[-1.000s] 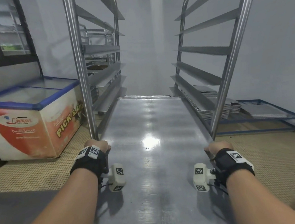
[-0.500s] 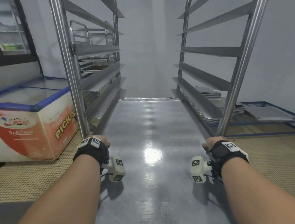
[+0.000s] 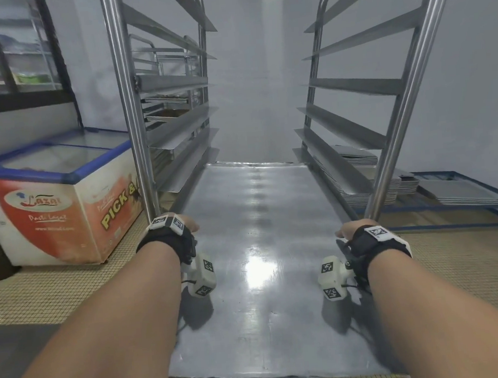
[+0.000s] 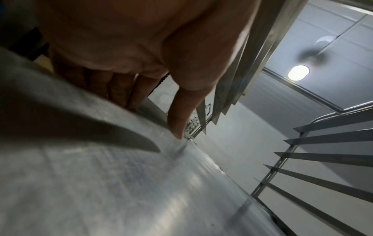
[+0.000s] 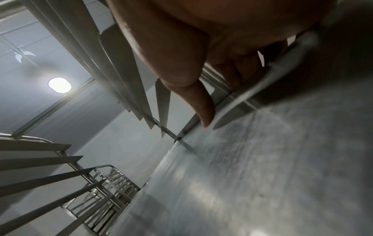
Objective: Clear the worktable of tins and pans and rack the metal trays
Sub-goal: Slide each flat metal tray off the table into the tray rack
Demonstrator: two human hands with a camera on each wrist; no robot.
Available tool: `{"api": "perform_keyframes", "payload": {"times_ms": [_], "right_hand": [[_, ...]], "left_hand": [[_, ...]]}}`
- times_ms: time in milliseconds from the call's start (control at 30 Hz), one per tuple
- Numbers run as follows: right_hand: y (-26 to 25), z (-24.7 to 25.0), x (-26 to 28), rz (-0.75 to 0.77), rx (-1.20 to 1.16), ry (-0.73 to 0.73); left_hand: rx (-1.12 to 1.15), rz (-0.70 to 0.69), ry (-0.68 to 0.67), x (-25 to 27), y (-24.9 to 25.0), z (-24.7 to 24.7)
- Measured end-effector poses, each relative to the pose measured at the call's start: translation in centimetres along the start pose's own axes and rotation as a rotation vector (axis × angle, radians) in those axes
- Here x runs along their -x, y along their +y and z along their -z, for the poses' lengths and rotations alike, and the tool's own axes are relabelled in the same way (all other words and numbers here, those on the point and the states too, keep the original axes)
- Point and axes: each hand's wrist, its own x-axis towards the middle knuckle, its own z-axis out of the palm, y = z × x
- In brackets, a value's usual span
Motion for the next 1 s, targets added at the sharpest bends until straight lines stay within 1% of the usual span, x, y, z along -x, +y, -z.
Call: {"api": "perform_keyframes", "payload": {"times_ms": [67, 100, 167, 233, 300, 400, 467, 533, 633, 767, 800, 833, 867, 1000], "right_hand": [[-0.4, 0.4, 1.5, -0.030, 0.008, 0.015], [-0.4, 0.5, 2.0, -0.014, 0.022, 0.023], [-0.8, 0.6, 4.2, 0.035, 0.040, -0.016], [-0.7, 0.8, 5.5, 0.071, 0.096, -0.037], [-0.6, 1.0, 8.0, 0.136, 0.157, -0.082], [-0.2, 0.8, 11.5, 0.259, 0.278, -0.168], [0.3, 0.6, 13.3, 0.270, 0.301, -0.213], [1.1, 0.5, 15.3, 0.313, 0.360, -0.216], [2.7, 0.6, 18.3, 0.405, 0.377, -0.266], [5.3, -0.8, 21.4, 0.488, 0.382, -0.407], [6.0, -1.5, 21.8, 0.502, 0.418, -0.404], [6.7, -2.2, 22.1, 0.519, 0.473, -0.365], [7.4, -3.0, 22.2, 0.538, 0.543, -0.295], [9.6, -5.7, 22.4, 0.711, 0.719, 0.053]], "left_hand": [[-0.043, 0.001, -0.043, 1.5, 0.8, 0.5], [-0.099, -0.020, -0.086, 2.9, 1.1, 0.8], [-0.152, -0.069, -0.147, 6.2, 1.9, 1.4], [-0.194, -0.115, -0.231, 8.3, 2.1, 1.6], [-0.244, -0.158, -0.325, 10.2, 1.7, 1.7], [-0.328, -0.248, -0.384, 12.3, 0.8, 1.6], [-0.349, -0.307, -0.410, 14.4, 0.0, 1.7], [-0.385, -0.363, -0.428, 16.9, -0.7, 1.8], [-0.418, -0.387, -0.445, 19.8, -2.4, 1.2], [-0.458, -0.473, -0.404, 22.1, -5.2, -1.1], [-0.479, -0.494, -0.377, 22.6, -6.0, -1.7], [-0.493, -0.513, -0.337, 22.9, -6.6, -2.4], [-0.502, -0.536, -0.281, 23.0, -7.2, -3.0], [-0.538, -0.677, 0.026, 22.5, -8.6, -4.9]]}}
